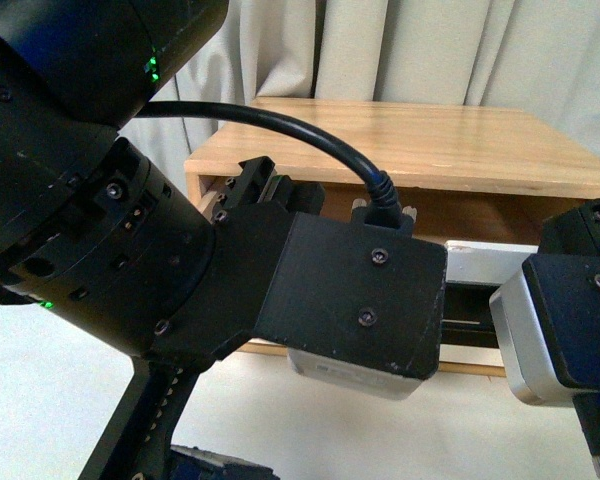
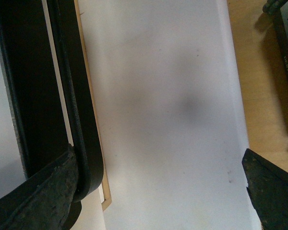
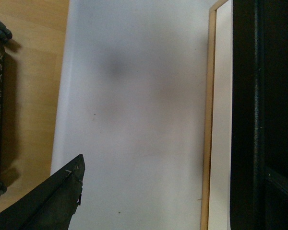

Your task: Pull drawer

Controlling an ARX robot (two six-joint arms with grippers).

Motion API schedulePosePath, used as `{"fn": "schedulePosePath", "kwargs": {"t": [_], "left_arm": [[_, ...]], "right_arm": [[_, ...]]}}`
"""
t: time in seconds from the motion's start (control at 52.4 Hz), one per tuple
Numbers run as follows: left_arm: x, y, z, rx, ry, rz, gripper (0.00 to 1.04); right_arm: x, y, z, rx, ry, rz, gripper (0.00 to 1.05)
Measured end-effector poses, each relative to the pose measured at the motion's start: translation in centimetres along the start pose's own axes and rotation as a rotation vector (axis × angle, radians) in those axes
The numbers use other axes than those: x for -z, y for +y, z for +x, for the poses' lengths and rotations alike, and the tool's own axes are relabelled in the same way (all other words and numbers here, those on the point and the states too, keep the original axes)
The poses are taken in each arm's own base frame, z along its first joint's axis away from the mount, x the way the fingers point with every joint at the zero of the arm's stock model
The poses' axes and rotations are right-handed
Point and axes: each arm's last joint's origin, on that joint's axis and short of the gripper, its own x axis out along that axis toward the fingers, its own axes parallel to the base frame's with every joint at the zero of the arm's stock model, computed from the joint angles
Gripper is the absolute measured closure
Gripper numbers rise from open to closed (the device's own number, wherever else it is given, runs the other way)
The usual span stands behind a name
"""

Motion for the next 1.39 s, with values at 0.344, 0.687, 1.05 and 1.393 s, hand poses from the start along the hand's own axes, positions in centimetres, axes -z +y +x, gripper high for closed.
{"fn": "schedulePosePath", "kwargs": {"t": [0.344,0.687,1.05,1.393], "left_arm": [[0.1,-0.8,-0.5,-0.040,-0.058,0.009,0.06],[0.3,-0.5,-5.4,-0.287,-0.216,-0.016,0.06],[1.6,-3.3,-9.5,-0.691,-0.264,-0.151,0.06],[4.6,-13.1,-15.9,-1.191,-0.386,-0.806,0.06]], "right_arm": [[-0.2,0.4,-0.6,0.019,-0.035,0.000,0.09],[-0.4,0.0,-4.6,0.209,-0.153,0.035,0.09],[0.6,1.3,-8.7,0.556,-0.220,0.120,0.09],[2.9,7.5,-13.0,1.040,-0.299,0.633,0.09]]}}
